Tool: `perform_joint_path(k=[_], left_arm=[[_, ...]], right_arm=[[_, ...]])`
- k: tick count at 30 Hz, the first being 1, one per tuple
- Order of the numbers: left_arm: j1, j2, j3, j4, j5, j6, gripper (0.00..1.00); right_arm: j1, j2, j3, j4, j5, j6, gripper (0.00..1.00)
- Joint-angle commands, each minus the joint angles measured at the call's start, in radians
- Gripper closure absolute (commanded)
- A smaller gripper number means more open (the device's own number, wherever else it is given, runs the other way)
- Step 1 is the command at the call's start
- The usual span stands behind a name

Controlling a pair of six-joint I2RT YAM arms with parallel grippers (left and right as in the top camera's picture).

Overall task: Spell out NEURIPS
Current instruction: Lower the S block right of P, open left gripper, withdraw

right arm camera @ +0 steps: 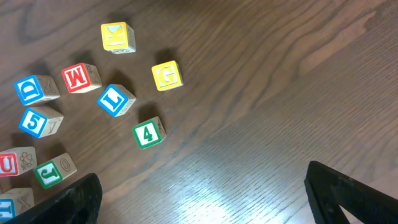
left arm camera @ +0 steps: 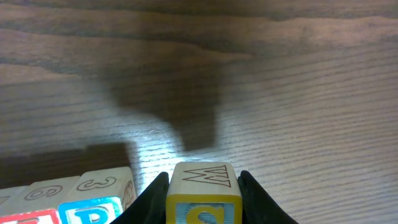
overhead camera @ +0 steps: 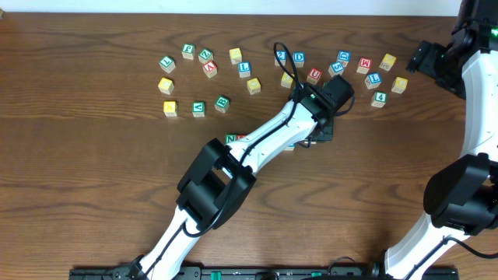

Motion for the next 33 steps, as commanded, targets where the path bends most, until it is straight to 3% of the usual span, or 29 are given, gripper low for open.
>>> perform_joint_path(k=[1,16,33], left_arm=[[0.001,0.016,-0.014,-0.014,0.002,-0.038,0.71],[-0.006,0.016,-0.061,-0.006,0.002,-0.102,0.65],[-0.006,0.016,-0.075,0.035,0.002,-0.097,0.64]], right_arm=[[0.0,0.008,-0.002,-0.003,-0.003,0.014,0.01],[0.0,0.008,-0.029,0.007,-0.005,0.013,0.01],[0.0,0.008,-0.029,0.005,-0.007,0.013,0.01]])
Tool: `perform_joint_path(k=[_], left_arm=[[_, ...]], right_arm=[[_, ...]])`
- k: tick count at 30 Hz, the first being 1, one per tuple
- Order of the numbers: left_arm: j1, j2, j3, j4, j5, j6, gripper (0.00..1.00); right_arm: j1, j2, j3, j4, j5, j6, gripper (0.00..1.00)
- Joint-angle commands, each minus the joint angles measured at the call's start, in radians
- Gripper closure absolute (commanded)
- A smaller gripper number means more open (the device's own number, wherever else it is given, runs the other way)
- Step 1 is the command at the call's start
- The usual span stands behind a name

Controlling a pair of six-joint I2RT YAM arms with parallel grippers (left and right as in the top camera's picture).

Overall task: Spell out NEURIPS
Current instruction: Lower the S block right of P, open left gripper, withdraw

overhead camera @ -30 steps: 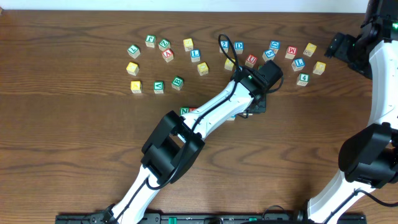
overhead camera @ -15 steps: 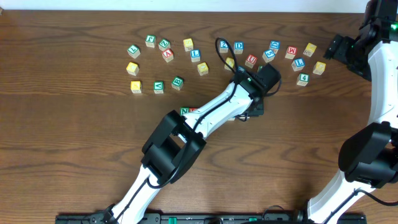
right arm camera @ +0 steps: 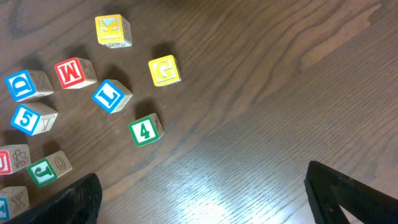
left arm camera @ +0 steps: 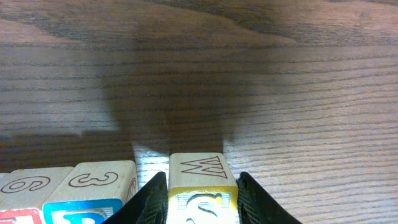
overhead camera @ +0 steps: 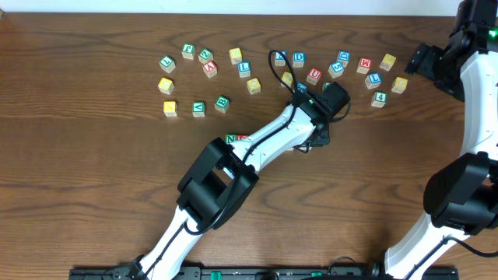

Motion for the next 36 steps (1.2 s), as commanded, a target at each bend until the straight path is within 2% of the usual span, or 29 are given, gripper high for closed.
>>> perform_joint_path(k=[1,5,6,12,14,17,23,26,31,33,35,36], left_arm=[[-0.004,0.014,-0.005,0.001,0.002,-0.001,0.64],[-0.002,0.014,0.006,0.0,0.002,0.02,0.63],[-0.002,0.012,0.015,-0.002,0.002,0.047,0.58],[0.002,-0.033,0.027,-0.007,0.001,0.132,0.52],[0.01,-0.059,0.028,-0.006,0.001,0.166,0.47],[0.035,-0.117,0.028,-0.008,0.002,0.22,0.47],[0.118,-0.294,0.028,-0.026,0.002,0.298,0.47],[0.195,-0.436,0.028,-0.067,0.001,0.375,0.47],[0.34,-0.558,0.028,-0.161,0.002,0.448,0.47],[0.41,-0.579,0.028,-0.206,0.002,0.465,0.47],[0.481,-0.582,0.027,-0.246,0.002,0.468,0.47],[0.521,-0.578,0.026,-0.263,0.002,0.467,0.47]], right_arm=[[0.0,0.006,-0.008,0.0,-0.005,0.013,0.01],[0.0,0.006,-0.008,0.0,-0.005,0.013,0.01],[0.0,0.006,-0.008,-0.001,-0.005,0.013,0.01],[0.0,0.006,-0.008,-0.002,-0.006,0.005,0.01],[0.0,0.006,-0.008,-0.006,-0.006,0.006,0.01],[0.002,0.006,-0.008,-0.016,-0.007,0.006,0.01],[0.024,0.006,-0.008,-0.027,-0.042,0.006,0.01],[0.057,0.006,-0.008,-0.032,-0.071,0.005,0.02],[0.118,0.006,-0.012,-0.07,-0.087,0.002,0.03],[0.145,0.006,-0.021,-0.085,-0.102,-0.017,0.13],[0.178,0.006,-0.045,-0.089,-0.13,-0.03,0.18],[0.195,0.006,-0.061,-0.088,-0.146,-0.036,0.24]])
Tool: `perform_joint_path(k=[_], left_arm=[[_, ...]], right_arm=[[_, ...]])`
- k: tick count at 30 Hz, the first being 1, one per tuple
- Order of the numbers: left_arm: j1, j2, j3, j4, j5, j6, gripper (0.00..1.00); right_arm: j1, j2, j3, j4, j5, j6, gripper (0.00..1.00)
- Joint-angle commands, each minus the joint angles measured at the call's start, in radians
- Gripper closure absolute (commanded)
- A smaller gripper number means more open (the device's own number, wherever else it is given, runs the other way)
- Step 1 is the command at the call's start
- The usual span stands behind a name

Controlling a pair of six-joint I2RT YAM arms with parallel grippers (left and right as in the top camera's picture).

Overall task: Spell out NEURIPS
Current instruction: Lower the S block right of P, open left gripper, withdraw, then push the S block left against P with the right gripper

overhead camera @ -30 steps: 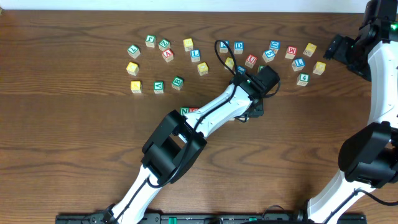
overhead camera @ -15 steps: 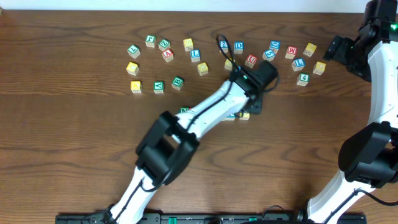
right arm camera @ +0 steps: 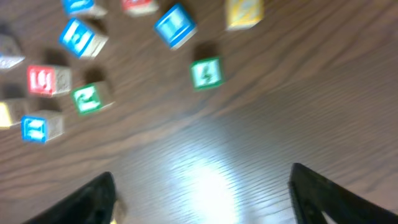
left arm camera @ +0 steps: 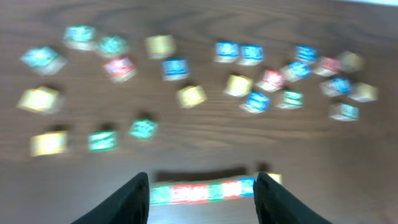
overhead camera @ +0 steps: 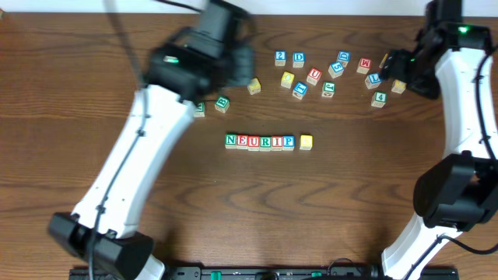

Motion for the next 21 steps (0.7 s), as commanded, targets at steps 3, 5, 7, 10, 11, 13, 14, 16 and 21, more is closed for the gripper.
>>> perform_joint_path(k=[3,5,7,10,11,13,14,16,21], left_arm=[[0.186,0.033,-0.014,-0.057,-0.012,0.047,0.47],[0.238,0.042,-0.029,-0.056,-0.012,0.047,0.47],[0.274,0.052,-0.039,-0.053,-0.012,0.047,0.47],[0.308,0.073,-0.045,-0.053,-0.012,0.047,0.47],[0.314,0.081,-0.045,-0.053,-0.012,0.047,0.47],[0.319,0.097,-0.045,-0.051,-0.013,0.047,0.47],[0.32,0.104,-0.045,-0.049,-0.013,0.047,0.47],[0.32,0.119,-0.045,-0.048,-0.013,0.047,0.47],[0.32,0.15,-0.045,-0.048,-0.012,0.046,0.47]], right_arm=[[0.105,0.006,-0.108,0.006,-0.095,-0.019,0.34],[0.144,0.006,-0.159,0.024,-0.111,-0.019,0.41],[0.185,0.006,-0.211,0.053,-0.116,-0.018,0.48],[0.24,0.006,-0.28,0.107,-0.118,-0.001,0.58],[0.254,0.006,-0.298,0.126,-0.123,0.005,0.61],[0.288,0.006,-0.339,0.172,-0.132,0.005,0.67],[0.304,0.006,-0.356,0.193,-0.134,0.005,0.69],[0.332,0.006,-0.388,0.236,-0.133,0.006,0.73],[0.375,0.006,-0.44,0.325,-0.108,0.043,0.83]])
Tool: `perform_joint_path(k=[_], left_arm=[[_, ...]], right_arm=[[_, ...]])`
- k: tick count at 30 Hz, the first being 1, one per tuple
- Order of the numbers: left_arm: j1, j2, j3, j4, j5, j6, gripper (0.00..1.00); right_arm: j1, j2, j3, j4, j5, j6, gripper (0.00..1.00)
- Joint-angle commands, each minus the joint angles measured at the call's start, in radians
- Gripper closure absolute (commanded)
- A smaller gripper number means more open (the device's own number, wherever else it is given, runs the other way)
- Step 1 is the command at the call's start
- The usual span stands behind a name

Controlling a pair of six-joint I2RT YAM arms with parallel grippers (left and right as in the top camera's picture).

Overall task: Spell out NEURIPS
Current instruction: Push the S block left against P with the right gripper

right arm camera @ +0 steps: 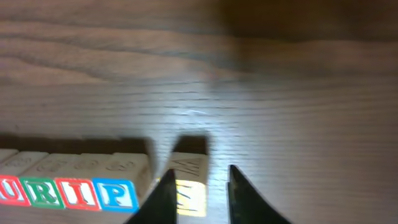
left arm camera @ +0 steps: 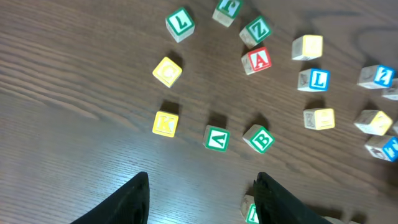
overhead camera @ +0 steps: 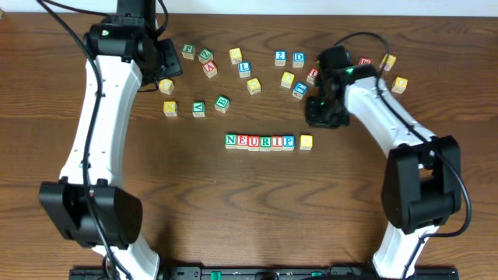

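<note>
The row of blocks reading NEURIP (overhead camera: 261, 141) lies mid-table. A yellow block (overhead camera: 306, 141) stands just right of the P with a small gap. In the right wrist view this yellow block (right arm camera: 189, 186) sits between the fingers of my right gripper (right arm camera: 199, 180). That gripper is open only narrowly, and a gap shows on the block's right side. In the overhead view the right gripper (overhead camera: 320, 113) hangs just behind the yellow block. My left gripper (left arm camera: 202, 202) is open and empty, high over the back left blocks.
Loose blocks lie along the back of the table: a yellow K (left arm camera: 165, 122), a green V (left arm camera: 217, 137), a green B (left arm camera: 258, 138), a red A (left arm camera: 257, 60), a blue L (left arm camera: 319, 79), and a cluster at the back right (overhead camera: 299, 74).
My right arm has moved from the back right to the centre, its fingers drawn closer and now astride the yellow block. The left arm has moved further left. The blocks have not moved.
My left gripper held the yellow block just above the table, right of the row. It then had the block down beside the P, still shut on it. Later it had let go and was open at the back left. Now the right gripper straddles the block.
</note>
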Motion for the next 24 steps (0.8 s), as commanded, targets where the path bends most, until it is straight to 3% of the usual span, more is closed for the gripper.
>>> perform_joint_path(k=[1,9,24], left_arm=[[0.003,0.023,-0.008,-0.004,-0.009,0.017,0.47],[0.003,0.024,-0.008,0.002,-0.009,0.017,0.47],[0.003,0.024,-0.008,0.004,-0.009,0.017,0.47]], right_arm=[[0.017,0.001,-0.024,0.027,0.026,0.04,0.85],[0.019,0.001,-0.084,0.106,0.038,0.047,0.99],[0.032,0.001,-0.151,0.183,0.001,0.047,0.99]])
